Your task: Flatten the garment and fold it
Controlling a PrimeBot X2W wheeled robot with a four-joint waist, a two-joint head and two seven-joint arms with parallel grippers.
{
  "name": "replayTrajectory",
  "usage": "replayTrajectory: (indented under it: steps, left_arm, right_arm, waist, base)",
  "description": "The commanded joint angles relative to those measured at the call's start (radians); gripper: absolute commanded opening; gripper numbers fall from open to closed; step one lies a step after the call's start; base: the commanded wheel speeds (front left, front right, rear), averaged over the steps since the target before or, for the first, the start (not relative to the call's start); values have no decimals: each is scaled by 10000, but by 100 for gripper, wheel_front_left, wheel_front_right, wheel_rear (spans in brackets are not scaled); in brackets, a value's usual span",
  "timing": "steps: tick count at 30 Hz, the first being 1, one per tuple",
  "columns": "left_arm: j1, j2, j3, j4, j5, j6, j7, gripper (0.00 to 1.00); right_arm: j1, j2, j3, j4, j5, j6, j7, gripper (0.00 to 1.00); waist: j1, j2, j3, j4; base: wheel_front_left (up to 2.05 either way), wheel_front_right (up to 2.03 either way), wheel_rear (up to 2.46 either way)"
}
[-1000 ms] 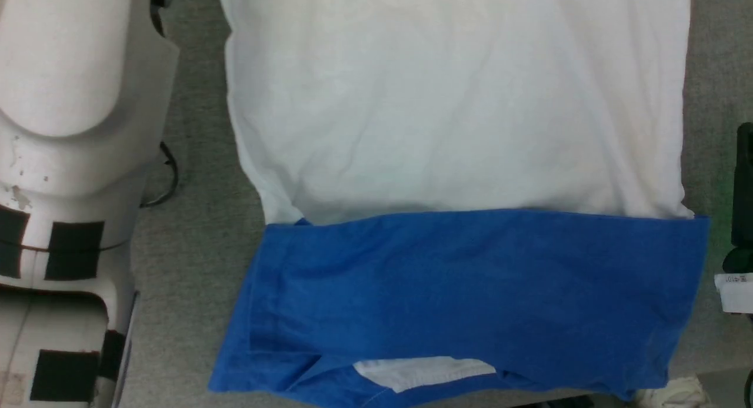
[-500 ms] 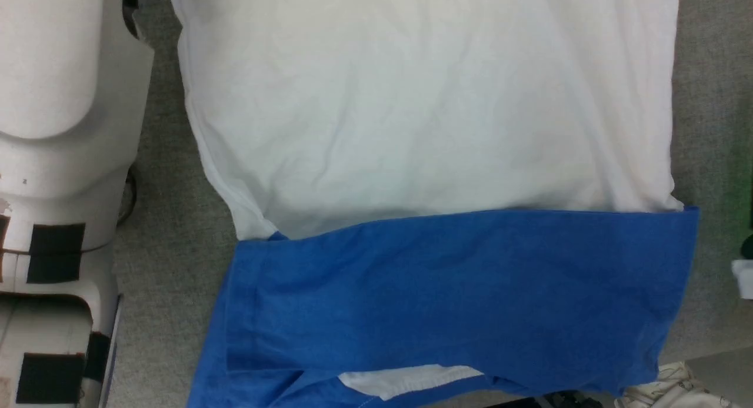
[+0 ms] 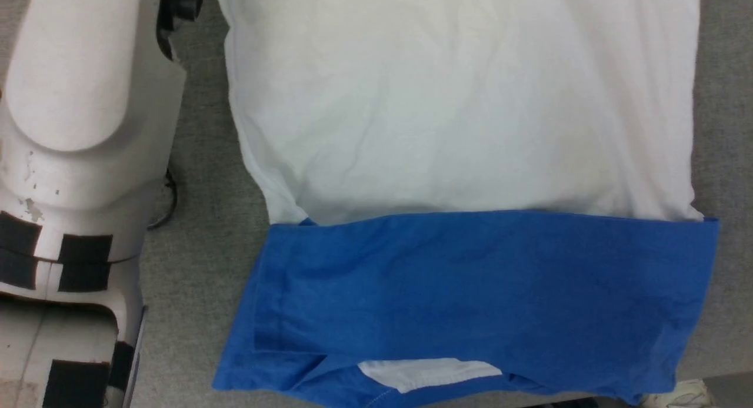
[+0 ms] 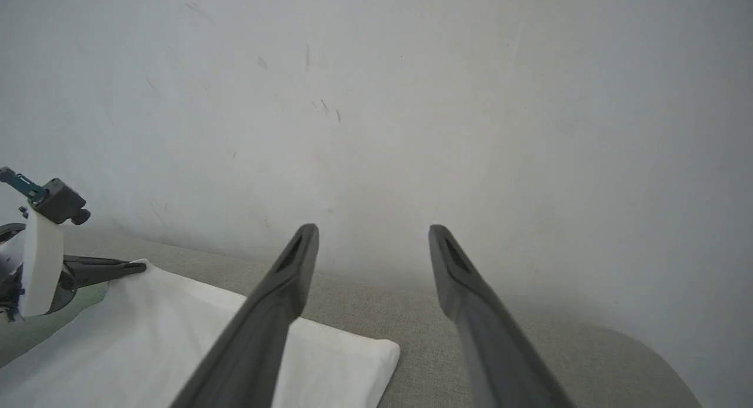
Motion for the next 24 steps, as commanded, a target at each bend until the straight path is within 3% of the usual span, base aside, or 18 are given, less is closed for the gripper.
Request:
replayTrajectory:
  steps: [1,4,7,12,17,24]
  left_arm:
    - [14,-44,-23,44,-29,56,-70,0]
    - [-75,-180,-94,115,-71,68,-158,0]
    - [-129,-277,-150,191,-105,90,-232,0]
    - [-223,-436,-271,290,-133,130,-305,0]
    - [-339,-540,-414,327,-123,148,-292,0]
    - [-489,-665,-610,357,-120,145,-285,0]
  right_arm:
    - [-430,-30,214,439,95,-9,388,100]
    - [-1809,97,787,1938,102,-9,1638,100]
    - [-2966,615,1166,3606,-205,-9,2875,100]
    - [-4290,1398,1413,5636,-1347,-9,3860,100]
    - [-4809,1924,1446,6610,-2036,-9,4329,100]
    - [-4968,2190,1273,7222,-2630,-9,4476,100]
  waist:
    - [0,0,43,155]
    - [0,0,117,322]
    - [0,0,188,450]
    - [0,0,333,670]
    - [0,0,506,808]
    - [0,0,643,946]
  base:
    - [0,0,0]
    - [0,0,0]
    - [0,0,0]
    - [0,0,0]
    - [0,0,0]
    - [0,0,0]
